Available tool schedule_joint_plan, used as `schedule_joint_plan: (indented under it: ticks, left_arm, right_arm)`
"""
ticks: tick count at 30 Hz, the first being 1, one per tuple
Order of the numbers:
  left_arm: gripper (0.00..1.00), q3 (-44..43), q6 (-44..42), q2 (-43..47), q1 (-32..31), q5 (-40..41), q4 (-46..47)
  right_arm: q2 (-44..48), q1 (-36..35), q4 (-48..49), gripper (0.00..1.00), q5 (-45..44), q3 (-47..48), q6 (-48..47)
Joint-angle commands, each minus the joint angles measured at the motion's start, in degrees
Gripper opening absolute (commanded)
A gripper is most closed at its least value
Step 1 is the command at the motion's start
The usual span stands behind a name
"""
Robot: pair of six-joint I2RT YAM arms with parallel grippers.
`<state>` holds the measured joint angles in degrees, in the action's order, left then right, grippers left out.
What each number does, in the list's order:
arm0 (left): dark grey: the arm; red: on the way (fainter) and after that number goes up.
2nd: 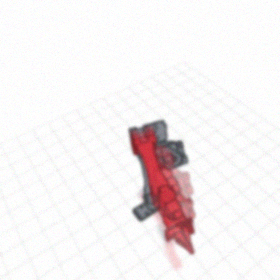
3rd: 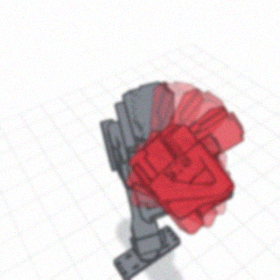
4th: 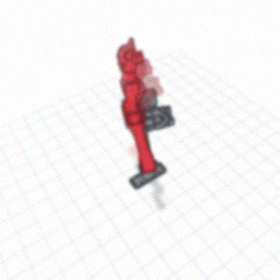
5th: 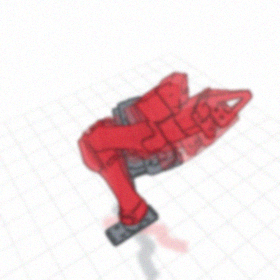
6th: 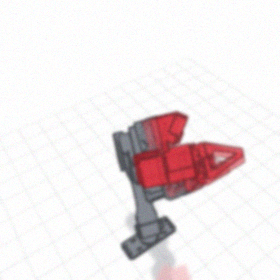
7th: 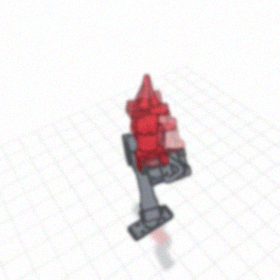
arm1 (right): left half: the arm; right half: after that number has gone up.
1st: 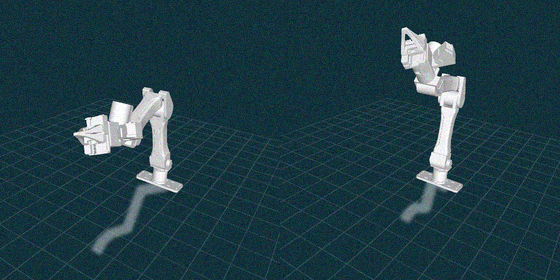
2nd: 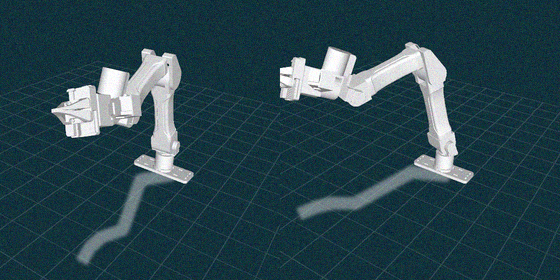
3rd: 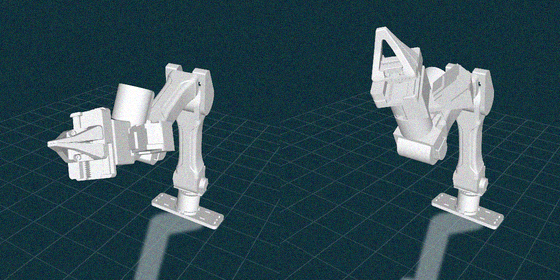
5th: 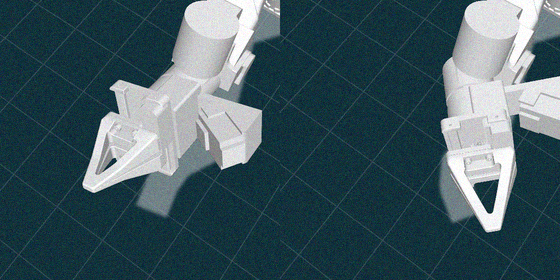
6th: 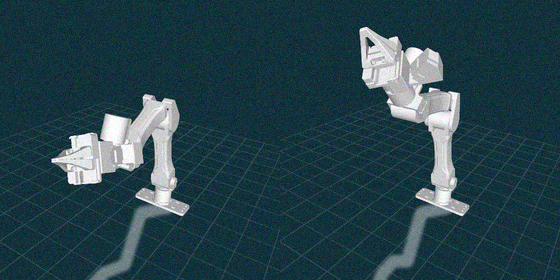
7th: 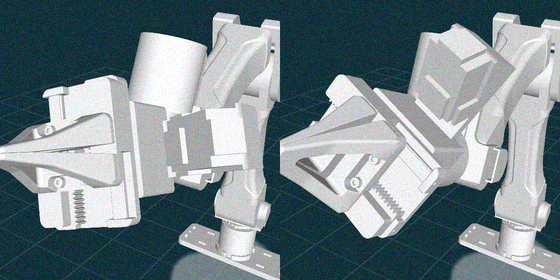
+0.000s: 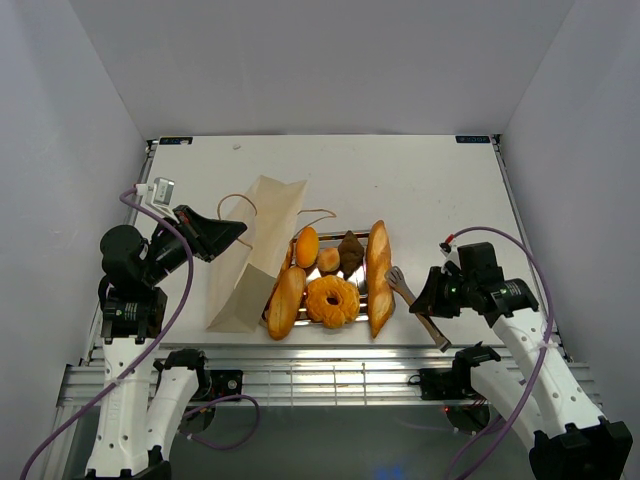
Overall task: Place the fake bread into the paper bag
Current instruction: Pick up the fake bread from the plate.
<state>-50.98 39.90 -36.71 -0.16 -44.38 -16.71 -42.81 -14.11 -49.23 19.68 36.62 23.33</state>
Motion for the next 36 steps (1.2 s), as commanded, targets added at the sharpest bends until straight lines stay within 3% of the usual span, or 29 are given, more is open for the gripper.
schedule_joint_plan:
  ticks: [1,4,25,36]
  left_arm:
    - [0.00,0.5,-0.6,0.2,0.0,-0.5,0.2]
    - [0.00,0.5,-0.6,0.4,0.0,-0.5,0.0]
    - [0.00,1.0,-0.3,0.5,0.0,-0.4,0.3]
    - [0.00,1.8,-0.1,0.2,0.0,-0.4,1.1]
  right_arm:
    - [0.7,0.2,1.7,0.15,0.5,0.2,0.2]
    - [0.7,0.2,1.5,0.08,1.1,1.3,0.6]
    - [3.5,0.2,0.2,0.08,8.3,10.0,5.6]
    - [1.6,0.2,-5.8,0.08,18.6,27.2,4.9]
